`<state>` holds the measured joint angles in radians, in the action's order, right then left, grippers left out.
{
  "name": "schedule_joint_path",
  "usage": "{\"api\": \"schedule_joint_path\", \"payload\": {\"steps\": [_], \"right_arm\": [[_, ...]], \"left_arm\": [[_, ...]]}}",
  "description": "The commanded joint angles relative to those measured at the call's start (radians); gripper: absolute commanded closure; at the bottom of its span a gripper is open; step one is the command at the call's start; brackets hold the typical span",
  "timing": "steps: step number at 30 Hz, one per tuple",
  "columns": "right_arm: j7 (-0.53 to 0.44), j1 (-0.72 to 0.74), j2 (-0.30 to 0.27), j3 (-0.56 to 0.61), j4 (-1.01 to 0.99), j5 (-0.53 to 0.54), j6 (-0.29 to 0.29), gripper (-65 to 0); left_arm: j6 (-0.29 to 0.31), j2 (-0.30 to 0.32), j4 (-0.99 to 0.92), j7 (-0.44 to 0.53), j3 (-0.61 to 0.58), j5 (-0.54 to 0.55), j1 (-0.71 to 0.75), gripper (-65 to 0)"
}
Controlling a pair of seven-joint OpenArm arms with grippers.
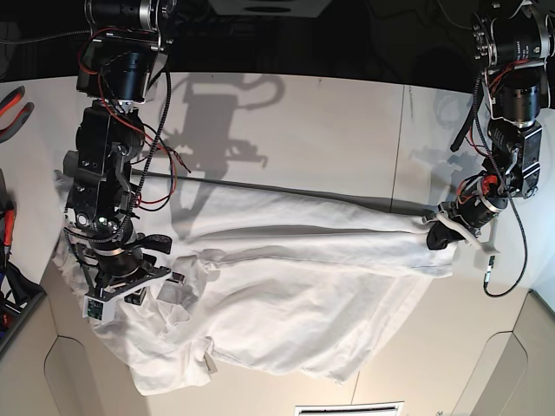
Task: Layout the t-shirt on the table in an organized manner, then fold the t-shirt properly
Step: 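Grasp the shirt fabric with the right gripper and pull it outward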
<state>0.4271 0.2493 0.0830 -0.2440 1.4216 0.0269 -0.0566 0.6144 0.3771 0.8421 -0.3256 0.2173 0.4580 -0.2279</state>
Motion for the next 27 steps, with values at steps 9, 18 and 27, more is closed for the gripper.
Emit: {"api": "schedule_joint_path", "payload": {"steps": [9,18,27], "right_arm": [[-0.198,0.139,0.004,0.002,-0.406,0.011,0.024,0.0],[-0.268,0.205,0.042,0.006,-0.532,0.026,-0.201,0.0],[-0.268,0.206,0.033,0.032,-0.516,0.087,-0.383,0.0]], "left_arm": [[0.011,0.016,0.015,0.014,0.005,0.018,-0.021,0.0],[0.011,0.014,0.015,0.014,0.005,0.018,-0.021,0.0],[0.011,0.01,0.015,0.014,0.005,0.018,-0.021,0.0]]}}
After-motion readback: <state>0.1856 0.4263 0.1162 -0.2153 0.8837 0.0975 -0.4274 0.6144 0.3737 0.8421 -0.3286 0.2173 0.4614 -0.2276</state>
